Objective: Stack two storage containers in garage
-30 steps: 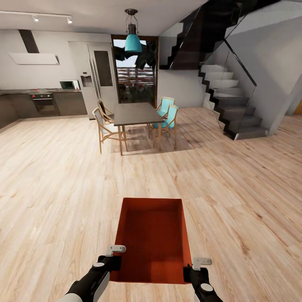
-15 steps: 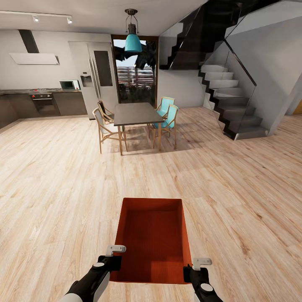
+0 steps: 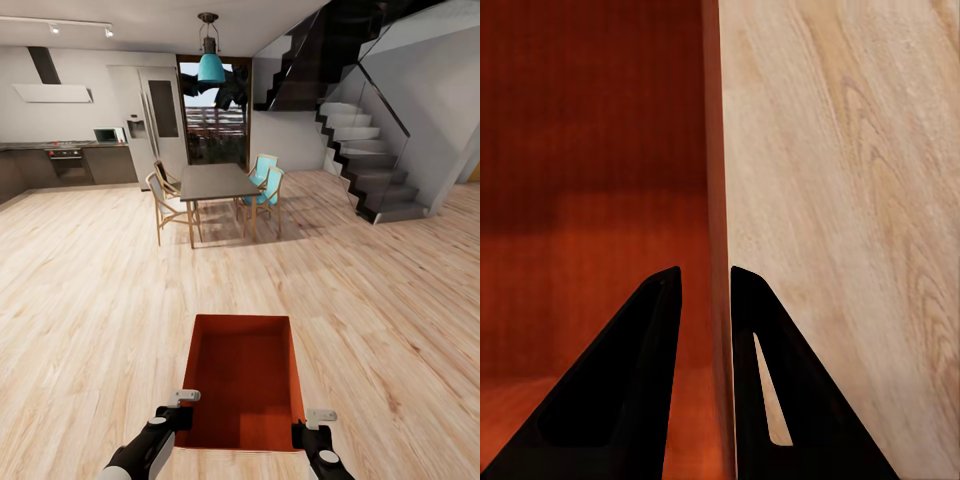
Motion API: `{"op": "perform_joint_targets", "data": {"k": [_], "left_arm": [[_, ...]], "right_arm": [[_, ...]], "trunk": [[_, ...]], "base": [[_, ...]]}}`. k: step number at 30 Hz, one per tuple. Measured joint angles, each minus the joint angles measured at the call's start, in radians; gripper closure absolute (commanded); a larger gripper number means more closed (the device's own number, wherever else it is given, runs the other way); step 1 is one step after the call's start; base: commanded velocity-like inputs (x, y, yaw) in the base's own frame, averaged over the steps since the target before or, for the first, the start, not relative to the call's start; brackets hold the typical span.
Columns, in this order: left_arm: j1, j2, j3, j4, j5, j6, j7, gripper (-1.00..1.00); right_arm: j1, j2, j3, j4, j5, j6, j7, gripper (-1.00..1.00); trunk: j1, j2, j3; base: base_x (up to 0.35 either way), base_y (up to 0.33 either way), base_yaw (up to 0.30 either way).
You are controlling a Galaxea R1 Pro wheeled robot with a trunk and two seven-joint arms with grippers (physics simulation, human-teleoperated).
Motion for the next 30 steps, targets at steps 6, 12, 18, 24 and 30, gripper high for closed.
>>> {"op": "perform_joint_targets", "data": {"k": [6,12,18,24,30], "left_arm": [[0.000,0.000,0.001,0.000,0.000,-0.001,-0.001,1.00],[0.000,0.001,0.001,0.000,0.000,-0.001,-0.002,1.00],[0.000,0.003,0.001,0.001,0.000,-0.001,-0.004,1.00],[0.000,0.003,0.001,0.001,0.000,0.000,-0.004,1.00],[0.000,0.003,0.001,0.001,0.000,0.001,-0.004,1.00]], "right_arm": [[0.000,0.000,0.001,0.000,0.000,-0.001,-0.001,1.00],[0.000,0.001,0.000,0.001,0.000,-0.002,-0.001,1.00],[0.000,0.003,-0.001,0.001,0.001,-0.001,-0.003,1.00],[0.000,0.003,-0.001,0.001,0.000,-0.001,-0.003,1.00],[0.000,0.003,-0.001,0.001,0.000,0.000,-0.003,1.00]], "trunk": [[0.000,0.000,0.000],[0.000,0.000,0.000],[0.000,0.000,0.000],[0.000,0.000,0.000],[0.000,0.000,0.000]], "base": [[0.332,0.000,0.000],[0.336,0.000,0.000],[0.333,0.000,-0.205],[0.327,0.000,-0.281],[0.326,0.000,-0.282]]}}
